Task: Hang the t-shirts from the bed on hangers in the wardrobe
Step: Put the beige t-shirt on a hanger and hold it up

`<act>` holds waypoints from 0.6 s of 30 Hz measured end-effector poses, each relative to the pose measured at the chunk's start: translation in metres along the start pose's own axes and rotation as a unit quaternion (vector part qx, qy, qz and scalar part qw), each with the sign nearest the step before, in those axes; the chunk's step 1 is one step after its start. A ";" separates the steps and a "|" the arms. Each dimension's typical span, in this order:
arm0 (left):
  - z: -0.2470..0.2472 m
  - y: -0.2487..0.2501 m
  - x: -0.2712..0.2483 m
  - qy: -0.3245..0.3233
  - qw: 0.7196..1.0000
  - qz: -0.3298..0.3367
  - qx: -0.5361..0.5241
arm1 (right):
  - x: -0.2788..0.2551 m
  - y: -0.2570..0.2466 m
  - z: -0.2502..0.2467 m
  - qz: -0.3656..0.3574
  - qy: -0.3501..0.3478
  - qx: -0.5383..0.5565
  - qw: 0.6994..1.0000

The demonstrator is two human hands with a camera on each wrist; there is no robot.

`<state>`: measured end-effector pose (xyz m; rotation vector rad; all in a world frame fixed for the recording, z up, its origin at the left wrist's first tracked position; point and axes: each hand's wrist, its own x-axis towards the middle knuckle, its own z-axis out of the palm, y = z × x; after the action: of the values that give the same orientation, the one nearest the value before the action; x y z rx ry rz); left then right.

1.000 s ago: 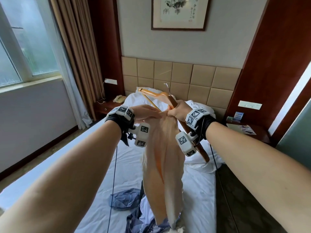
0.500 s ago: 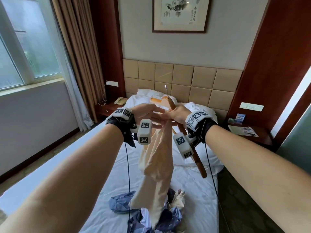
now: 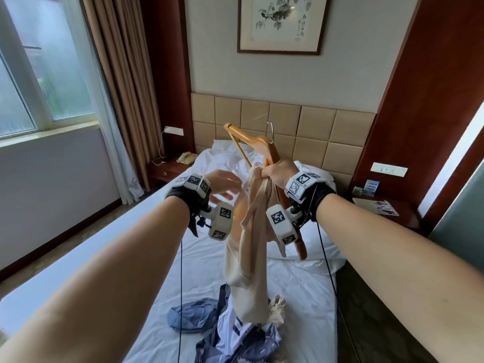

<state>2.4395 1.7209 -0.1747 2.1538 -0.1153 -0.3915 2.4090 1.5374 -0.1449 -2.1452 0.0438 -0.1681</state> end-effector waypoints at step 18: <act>-0.003 -0.024 0.009 0.090 0.991 -0.060 -0.083 | 0.009 0.044 -0.015 0.049 0.067 -0.046 0.996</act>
<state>2.4472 1.7352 -0.1951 2.0248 0.1444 -0.2633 2.4168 1.4996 -0.1728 -2.2159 0.2374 -0.2561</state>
